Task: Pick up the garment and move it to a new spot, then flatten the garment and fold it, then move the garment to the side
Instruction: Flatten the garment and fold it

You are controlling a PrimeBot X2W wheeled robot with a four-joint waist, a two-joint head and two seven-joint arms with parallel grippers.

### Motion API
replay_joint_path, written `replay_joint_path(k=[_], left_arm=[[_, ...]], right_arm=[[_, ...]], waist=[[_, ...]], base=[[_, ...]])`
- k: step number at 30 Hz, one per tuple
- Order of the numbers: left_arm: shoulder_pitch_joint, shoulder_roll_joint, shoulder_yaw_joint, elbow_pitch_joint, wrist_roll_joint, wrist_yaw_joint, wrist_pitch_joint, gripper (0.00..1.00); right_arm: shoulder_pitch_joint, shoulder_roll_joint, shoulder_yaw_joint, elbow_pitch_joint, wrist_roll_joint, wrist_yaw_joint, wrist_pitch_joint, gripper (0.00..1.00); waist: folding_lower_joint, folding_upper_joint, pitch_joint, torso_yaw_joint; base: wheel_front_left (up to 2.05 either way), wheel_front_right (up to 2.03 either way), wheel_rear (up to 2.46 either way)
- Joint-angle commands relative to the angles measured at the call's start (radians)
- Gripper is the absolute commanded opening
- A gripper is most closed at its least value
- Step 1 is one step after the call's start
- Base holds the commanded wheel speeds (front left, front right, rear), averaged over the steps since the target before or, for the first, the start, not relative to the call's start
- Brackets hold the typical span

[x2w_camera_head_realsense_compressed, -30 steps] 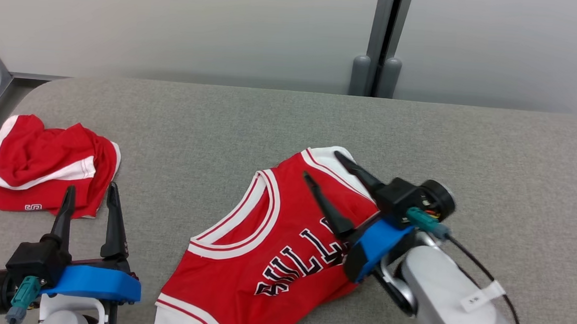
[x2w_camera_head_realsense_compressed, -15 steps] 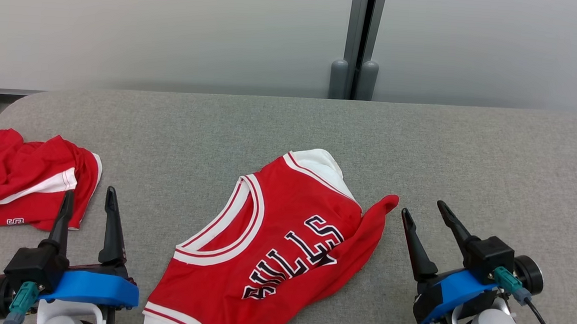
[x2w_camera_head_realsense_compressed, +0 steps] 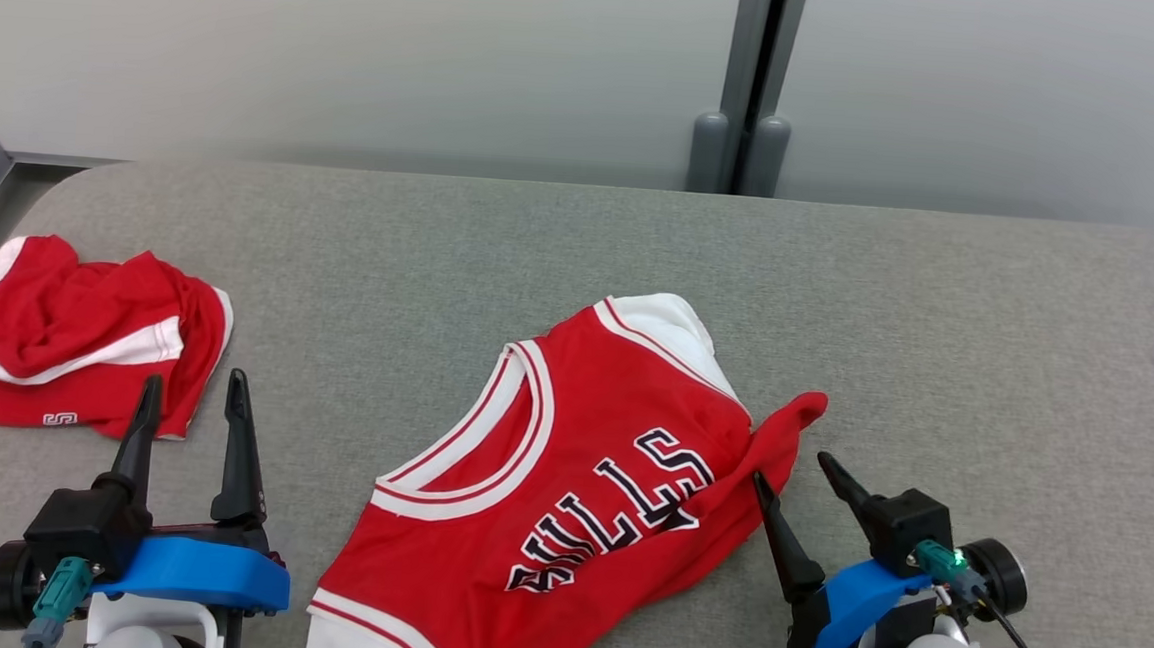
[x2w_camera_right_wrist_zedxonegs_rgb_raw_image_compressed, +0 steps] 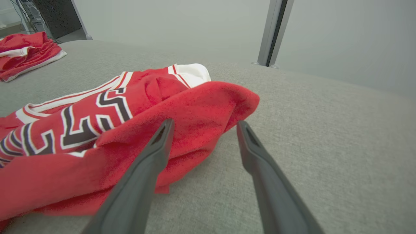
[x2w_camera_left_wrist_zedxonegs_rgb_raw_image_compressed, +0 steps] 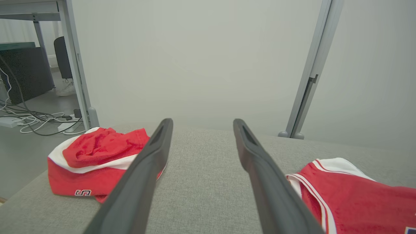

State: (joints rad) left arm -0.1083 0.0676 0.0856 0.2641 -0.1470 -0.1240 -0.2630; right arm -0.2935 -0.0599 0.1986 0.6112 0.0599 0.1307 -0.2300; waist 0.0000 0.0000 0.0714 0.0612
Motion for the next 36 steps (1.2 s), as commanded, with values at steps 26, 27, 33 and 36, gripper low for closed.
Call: replay_joint_path(k=[26, 27, 33, 36], left_arm=[[0.009, 0.000, -0.008, 0.022, -0.007, -0.001, -0.003, 1.00], [0.012, -0.001, -0.009, 0.021, -0.008, -0.001, -0.003, 1.00], [0.023, -0.005, -0.005, 0.013, -0.009, 0.004, -0.003, 1.00], [0.028, -0.007, -0.004, 0.008, -0.009, 0.006, -0.003, 1.00]], right_arm=[[-0.167, -0.024, 0.178, 0.351, 0.186, 0.000, -0.036, 0.00], [-0.156, -0.036, 0.162, 0.328, 0.182, 0.000, -0.036, 0.00], [-0.118, -0.096, 0.053, 0.158, 0.120, 0.000, -0.036, 0.00], [-0.108, -0.111, 0.001, 0.084, 0.086, 0.000, -0.028, 0.00]], waist=[[0.0000, 0.0000, -0.028, 0.018], [0.0000, 0.0000, -0.030, 0.012], [0.0000, 0.0000, -0.038, -0.027], [0.0000, 0.0000, -0.037, -0.039]], base=[[0.00, 0.00, 0.00], [0.00, 0.00, 0.00], [0.00, 0.00, 0.00], [0.00, 0.00, 0.00]])
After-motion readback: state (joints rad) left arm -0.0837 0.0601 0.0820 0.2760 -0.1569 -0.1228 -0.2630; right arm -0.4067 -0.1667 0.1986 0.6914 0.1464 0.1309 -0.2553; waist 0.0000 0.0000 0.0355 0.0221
